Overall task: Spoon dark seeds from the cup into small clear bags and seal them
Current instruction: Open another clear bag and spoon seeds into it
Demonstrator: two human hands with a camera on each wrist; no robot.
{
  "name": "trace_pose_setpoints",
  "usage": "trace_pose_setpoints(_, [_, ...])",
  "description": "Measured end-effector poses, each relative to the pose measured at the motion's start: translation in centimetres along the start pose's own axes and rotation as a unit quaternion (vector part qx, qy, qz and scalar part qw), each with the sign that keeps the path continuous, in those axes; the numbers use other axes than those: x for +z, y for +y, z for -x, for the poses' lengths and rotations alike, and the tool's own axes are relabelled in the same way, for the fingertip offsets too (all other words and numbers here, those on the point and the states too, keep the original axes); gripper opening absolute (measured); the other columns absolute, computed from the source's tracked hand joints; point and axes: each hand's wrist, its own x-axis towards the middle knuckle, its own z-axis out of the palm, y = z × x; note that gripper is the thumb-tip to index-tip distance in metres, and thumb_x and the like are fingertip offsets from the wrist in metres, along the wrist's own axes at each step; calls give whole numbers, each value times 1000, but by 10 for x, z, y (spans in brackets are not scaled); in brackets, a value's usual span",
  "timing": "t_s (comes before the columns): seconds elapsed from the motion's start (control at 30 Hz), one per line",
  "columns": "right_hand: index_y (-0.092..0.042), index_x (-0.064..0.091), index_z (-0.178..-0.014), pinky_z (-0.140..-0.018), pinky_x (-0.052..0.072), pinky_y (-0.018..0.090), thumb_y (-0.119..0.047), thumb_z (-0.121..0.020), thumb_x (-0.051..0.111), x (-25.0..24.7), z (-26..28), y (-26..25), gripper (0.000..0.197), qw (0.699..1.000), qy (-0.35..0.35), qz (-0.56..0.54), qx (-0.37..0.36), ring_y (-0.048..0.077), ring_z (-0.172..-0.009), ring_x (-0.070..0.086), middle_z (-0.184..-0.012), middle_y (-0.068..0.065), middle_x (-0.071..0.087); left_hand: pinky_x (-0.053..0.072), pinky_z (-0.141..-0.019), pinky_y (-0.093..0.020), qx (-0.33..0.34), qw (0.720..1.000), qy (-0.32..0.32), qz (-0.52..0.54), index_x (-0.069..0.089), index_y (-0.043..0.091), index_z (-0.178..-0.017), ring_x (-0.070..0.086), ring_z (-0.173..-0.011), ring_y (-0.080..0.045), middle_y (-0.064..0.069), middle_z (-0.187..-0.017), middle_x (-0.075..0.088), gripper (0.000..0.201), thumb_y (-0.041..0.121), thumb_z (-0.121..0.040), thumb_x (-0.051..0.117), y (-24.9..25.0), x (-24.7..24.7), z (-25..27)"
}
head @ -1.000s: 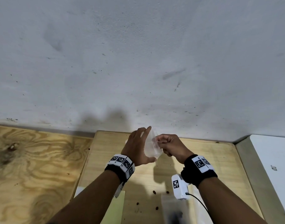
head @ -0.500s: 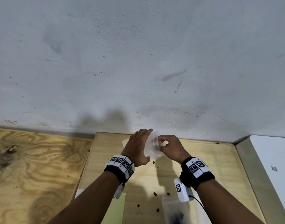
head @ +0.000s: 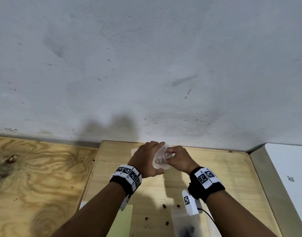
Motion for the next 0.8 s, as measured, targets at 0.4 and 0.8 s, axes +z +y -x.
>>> trace_pose_setpoints(0.4, [-31,78,-89,-71,45,12,-14,-80,79,2,-3,32,19,997,40,-53,51,8,-86,66,-82,-9,72,46,-87,-26,-211,968,-44,128,50,23,-136,58,-105,-15,6,-123,59,85,33,-60,87,-28,12,13])
trace_pose_setpoints(0.8, [-13,59,-132,-87,46,30,-56,-76,78,-22,-29,91,73,954,82,91,275,29,-115,61,-133,10,62,48,-84,-29,-341,908,-125,206,56,21,-128,56,-106,-14,9,-122,55,87,34,-49,92,-59,18,-18])
